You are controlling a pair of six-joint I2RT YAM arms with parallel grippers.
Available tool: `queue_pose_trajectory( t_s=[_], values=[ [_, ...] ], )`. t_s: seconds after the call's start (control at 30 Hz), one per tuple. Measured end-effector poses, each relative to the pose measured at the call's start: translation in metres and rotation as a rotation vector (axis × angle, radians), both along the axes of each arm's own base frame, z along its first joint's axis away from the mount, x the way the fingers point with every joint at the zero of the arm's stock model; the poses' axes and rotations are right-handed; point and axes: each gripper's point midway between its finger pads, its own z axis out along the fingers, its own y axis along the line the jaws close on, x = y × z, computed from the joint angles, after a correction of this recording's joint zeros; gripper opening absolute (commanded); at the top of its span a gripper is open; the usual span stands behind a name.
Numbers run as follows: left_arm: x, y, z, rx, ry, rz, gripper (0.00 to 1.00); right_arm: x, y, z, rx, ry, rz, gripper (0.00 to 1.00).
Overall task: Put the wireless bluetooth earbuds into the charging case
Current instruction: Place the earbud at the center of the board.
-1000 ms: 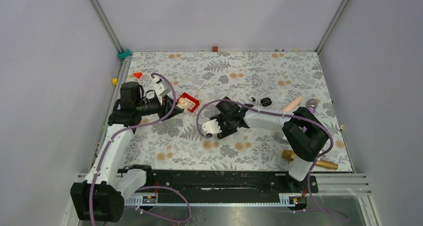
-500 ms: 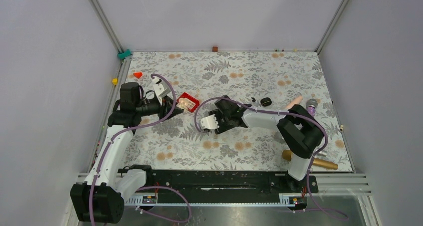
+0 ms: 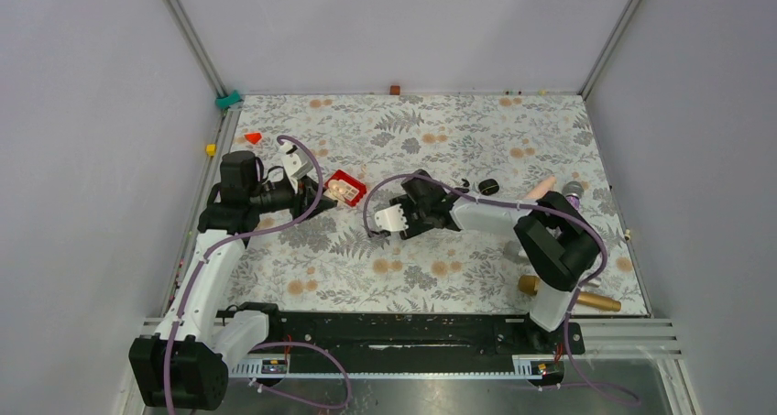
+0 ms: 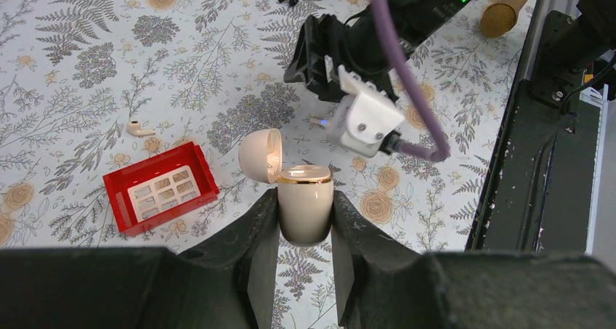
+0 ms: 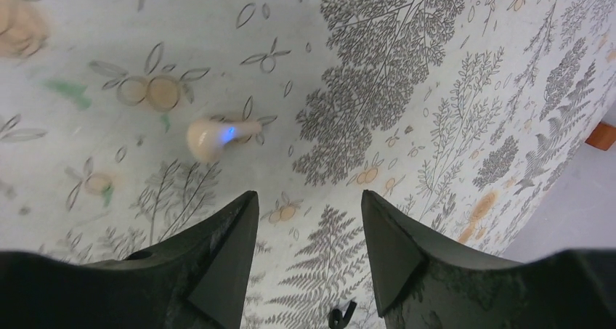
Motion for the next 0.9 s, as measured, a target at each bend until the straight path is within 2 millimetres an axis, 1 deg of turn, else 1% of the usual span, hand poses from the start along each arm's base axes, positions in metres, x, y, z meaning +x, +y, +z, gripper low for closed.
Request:
queue_pose_trajectory(
  t_s=[0.13, 0.23, 0.43, 0.73, 0.9],
  values=[
    [0.0, 0.0, 0.0, 0.0, 0.0, 0.0, 0.0, -0.012, -0.005, 0.015, 0.025, 0.004, 0.072, 0.6],
    [0.0, 0.0, 0.0, 0.0, 0.0, 0.0, 0.0, -0.021, -0.001, 0.021, 0.053, 0.005, 0.146, 0.59],
    [0.0, 0.0, 0.0, 0.0, 0.0, 0.0, 0.0, -0.038, 0.005, 0.011, 0.048, 0.043, 0.285, 0.57],
    [0.0, 0.0, 0.0, 0.0, 0.0, 0.0, 0.0, -0.046, 0.007, -0.007, 0.0, 0.054, 0.419, 0.52],
    [0.0, 0.0, -0.001, 0.0, 0.001, 0.0, 0.0, -0.044, 0.009, -0.008, -0.023, 0.023, 0.482, 0.5]
  ],
)
